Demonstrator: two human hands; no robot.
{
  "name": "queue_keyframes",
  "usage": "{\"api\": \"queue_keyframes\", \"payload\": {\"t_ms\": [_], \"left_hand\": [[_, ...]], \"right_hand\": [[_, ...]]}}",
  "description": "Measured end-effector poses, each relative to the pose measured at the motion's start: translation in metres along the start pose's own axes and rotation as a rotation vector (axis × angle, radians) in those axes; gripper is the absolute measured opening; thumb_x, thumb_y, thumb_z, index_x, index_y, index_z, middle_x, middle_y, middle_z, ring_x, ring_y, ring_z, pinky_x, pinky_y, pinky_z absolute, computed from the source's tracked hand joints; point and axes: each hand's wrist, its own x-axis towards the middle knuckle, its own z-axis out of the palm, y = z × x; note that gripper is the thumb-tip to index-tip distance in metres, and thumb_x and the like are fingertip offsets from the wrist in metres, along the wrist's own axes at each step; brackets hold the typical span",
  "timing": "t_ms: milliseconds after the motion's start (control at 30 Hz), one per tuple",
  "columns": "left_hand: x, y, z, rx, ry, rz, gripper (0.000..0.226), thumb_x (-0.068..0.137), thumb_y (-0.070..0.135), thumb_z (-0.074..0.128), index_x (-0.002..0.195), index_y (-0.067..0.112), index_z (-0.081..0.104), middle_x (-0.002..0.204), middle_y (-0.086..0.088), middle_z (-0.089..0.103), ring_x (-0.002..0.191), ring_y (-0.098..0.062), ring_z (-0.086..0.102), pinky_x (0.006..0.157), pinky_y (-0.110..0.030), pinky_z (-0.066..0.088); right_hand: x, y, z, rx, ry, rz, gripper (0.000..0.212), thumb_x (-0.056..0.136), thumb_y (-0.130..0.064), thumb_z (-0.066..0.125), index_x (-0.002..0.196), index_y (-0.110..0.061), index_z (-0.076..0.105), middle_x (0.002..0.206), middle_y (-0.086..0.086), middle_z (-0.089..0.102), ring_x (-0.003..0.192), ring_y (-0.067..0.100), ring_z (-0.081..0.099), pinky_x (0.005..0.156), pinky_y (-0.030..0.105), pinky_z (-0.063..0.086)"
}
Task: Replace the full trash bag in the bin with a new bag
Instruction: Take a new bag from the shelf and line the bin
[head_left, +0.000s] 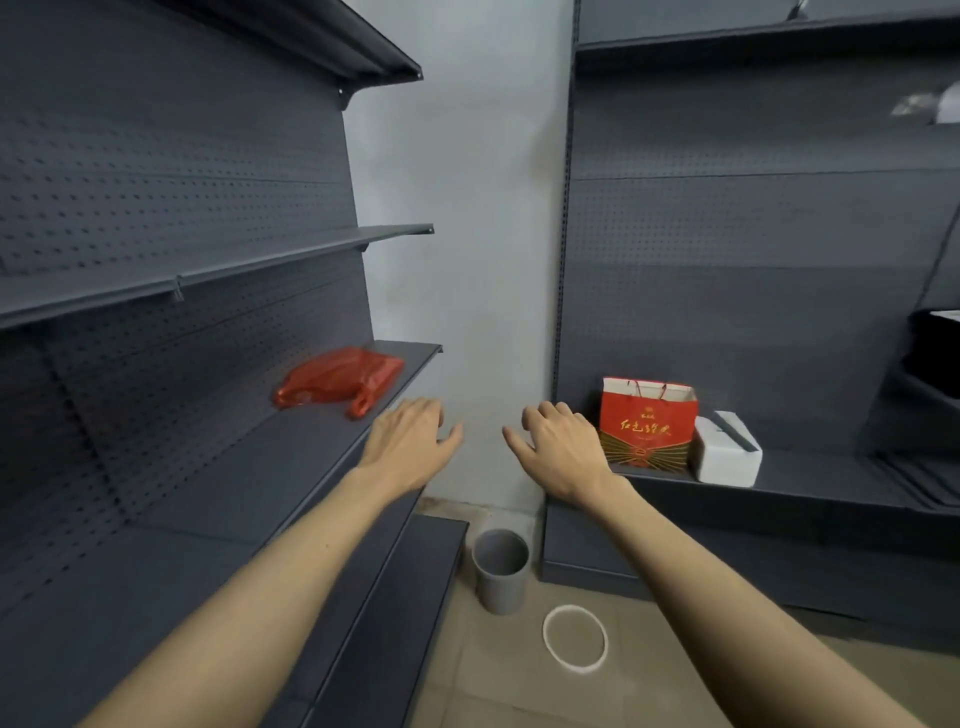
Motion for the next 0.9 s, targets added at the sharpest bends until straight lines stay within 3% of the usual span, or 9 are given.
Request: {"api": "queue_keyframes", "payload": {"t_ms": [233, 567, 767, 900], "left_hand": [[0.075, -0.062, 0.063, 0.014, -0.051, -0.057, 0.036, 0.094, 0.049, 0.041, 0.092, 0.016, 0.056, 0.099, -0.002, 0.064, 0.093, -0.024, 0.058, 0.071, -0.036, 0.040], [0.189, -0.219, 0.136, 0.115, -0.063, -0.234, 0.041, 0.095, 0.051, 0.039, 0.102, 0.015, 0.058, 0.104, -0.005, 0.065, 0.098, -0.027, 0.060, 0.078, -0.040, 0.045], [0.215, -0.293, 0.167, 0.144, -0.102, -0.378, 0.043, 0.095, 0.051, 0.039, 0.111, 0.016, 0.058, 0.110, -0.004, 0.064, 0.100, -0.023, 0.062, 0.084, -0.040, 0.049], [0.222, -0.342, 0.193, 0.160, -0.096, -0.489, 0.044, 0.095, 0.051, 0.038, 0.116, 0.018, 0.057, 0.113, -0.002, 0.063, 0.099, -0.020, 0.061, 0.080, -0.036, 0.048]], "right_hand": [[0.101, 0.006, 0.072, 0.034, -0.060, -0.044, 0.049, 0.096, -0.052, 0.032, 0.105, -0.011, 0.059, 0.105, 0.009, 0.064, 0.096, 0.028, 0.059, 0.081, 0.040, 0.047], [0.276, -0.040, 0.187, 0.070, -0.160, -0.136, 0.050, 0.097, -0.053, 0.033, 0.106, -0.010, 0.057, 0.108, 0.011, 0.062, 0.104, 0.031, 0.056, 0.086, 0.041, 0.045], [0.341, -0.077, 0.260, 0.129, -0.247, -0.195, 0.053, 0.094, -0.057, 0.036, 0.104, -0.009, 0.056, 0.107, 0.014, 0.064, 0.103, 0.034, 0.059, 0.085, 0.042, 0.047], [0.376, -0.095, 0.305, 0.152, -0.309, -0.234, 0.056, 0.092, -0.062, 0.037, 0.102, -0.010, 0.055, 0.108, 0.014, 0.065, 0.104, 0.034, 0.060, 0.084, 0.042, 0.047]]}}
